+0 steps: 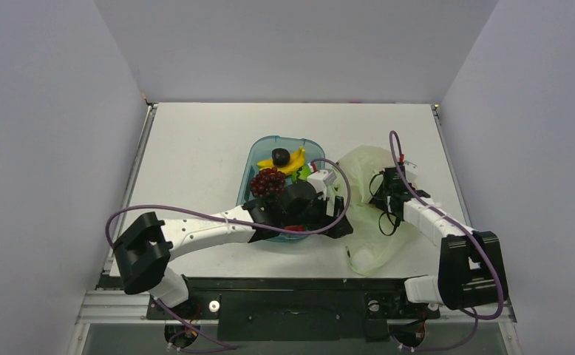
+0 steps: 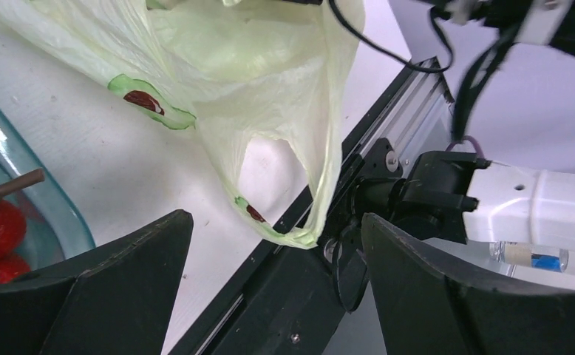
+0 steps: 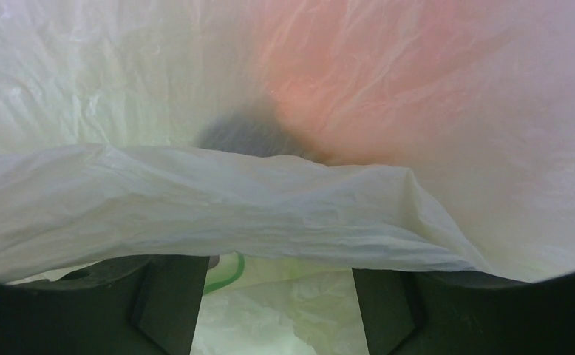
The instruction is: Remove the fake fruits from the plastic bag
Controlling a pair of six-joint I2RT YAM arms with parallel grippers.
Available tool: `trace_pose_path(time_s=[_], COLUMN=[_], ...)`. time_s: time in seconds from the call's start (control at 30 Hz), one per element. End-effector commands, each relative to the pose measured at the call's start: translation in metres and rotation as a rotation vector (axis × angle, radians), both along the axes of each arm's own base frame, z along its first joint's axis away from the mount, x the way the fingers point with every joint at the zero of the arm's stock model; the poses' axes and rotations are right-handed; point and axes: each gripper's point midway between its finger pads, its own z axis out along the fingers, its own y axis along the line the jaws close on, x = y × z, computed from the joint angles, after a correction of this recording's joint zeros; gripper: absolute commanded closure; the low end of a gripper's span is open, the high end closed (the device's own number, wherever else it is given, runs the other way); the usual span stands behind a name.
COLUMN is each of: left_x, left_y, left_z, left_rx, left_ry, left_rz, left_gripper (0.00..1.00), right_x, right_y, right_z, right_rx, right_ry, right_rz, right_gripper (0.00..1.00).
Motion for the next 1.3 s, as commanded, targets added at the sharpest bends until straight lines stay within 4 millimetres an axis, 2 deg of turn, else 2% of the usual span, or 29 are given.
trace_pose_path(time_s=[0.0, 0.23, 0.33, 0.47, 0.57, 0.6, 0.63, 0.67, 0.7, 0.9, 1.0, 1.13, 1.23, 1.27], left_x=[0.006, 0.005, 0.005, 0.007, 0.01, 0.015, 0.019, 0.026, 0.031, 0.066, 0.086, 0.118, 0.141, 0.142], left_y=[0.011, 0.024, 0.025, 0.014, 0.001, -0.005, -0.008, -0.013, -0.019, -0.042, -0.049, -0.051, -0.052, -0.054], left_z=[0.046, 0.045, 0.036, 0.032, 0.034, 0.039, 0.035, 0.045, 0.053, 0.08, 0.087, 0.094, 0.096, 0.096], left_rx=[-0.081, -0.05, -0.027, -0.038, -0.034, -0.033, -0.011, -0.013, -0.013, 0.042, 0.057, 0.034, -0.014, -0.028], left_ry=[-0.086, -0.095, -0.089, -0.077, -0.089, -0.118, -0.127, -0.174, -0.2, -0.417, -0.493, -0.506, -0.479, -0.469], left_rz=[0.049, 0.072, 0.068, 0.055, 0.027, 0.017, 0.015, 0.003, 0.0, -0.059, -0.075, -0.02, 0.008, -0.007], left_gripper=[0.17, 0.17, 0.17, 0.17, 0.17, 0.17, 0.16, 0.15, 0.14, 0.1, 0.1, 0.11, 0.16, 0.18], right_x=[0.031, 0.047, 0.054, 0.06, 0.052, 0.049, 0.045, 0.04, 0.039, 0.033, 0.031, 0.029, 0.027, 0.026], right_y=[-0.005, 0.001, 0.003, 0.007, 0.009, 0.008, 0.007, 0.006, 0.005, 0.007, 0.007, 0.006, 0.005, 0.008], right_z=[0.02, 0.035, 0.039, 0.046, 0.061, 0.065, 0.072, 0.071, 0.079, 0.078, 0.078, 0.078, 0.076, 0.075], right_rx=[-0.021, 0.025, 0.047, 0.083, 0.106, 0.107, 0.108, 0.105, 0.109, 0.137, 0.161, 0.181, 0.199, 0.22], right_ry=[-0.103, -0.222, -0.265, -0.283, -0.308, -0.319, -0.344, -0.344, -0.366, -0.348, -0.349, -0.348, -0.342, -0.34], right_rz=[-0.047, -0.056, -0.078, -0.095, -0.087, -0.088, -0.087, -0.086, -0.085, -0.066, -0.067, -0.066, -0.076, -0.067], right_gripper=[0.37, 0.32, 0.31, 0.33, 0.33, 0.33, 0.33, 0.32, 0.31, 0.31, 0.31, 0.32, 0.32, 0.32])
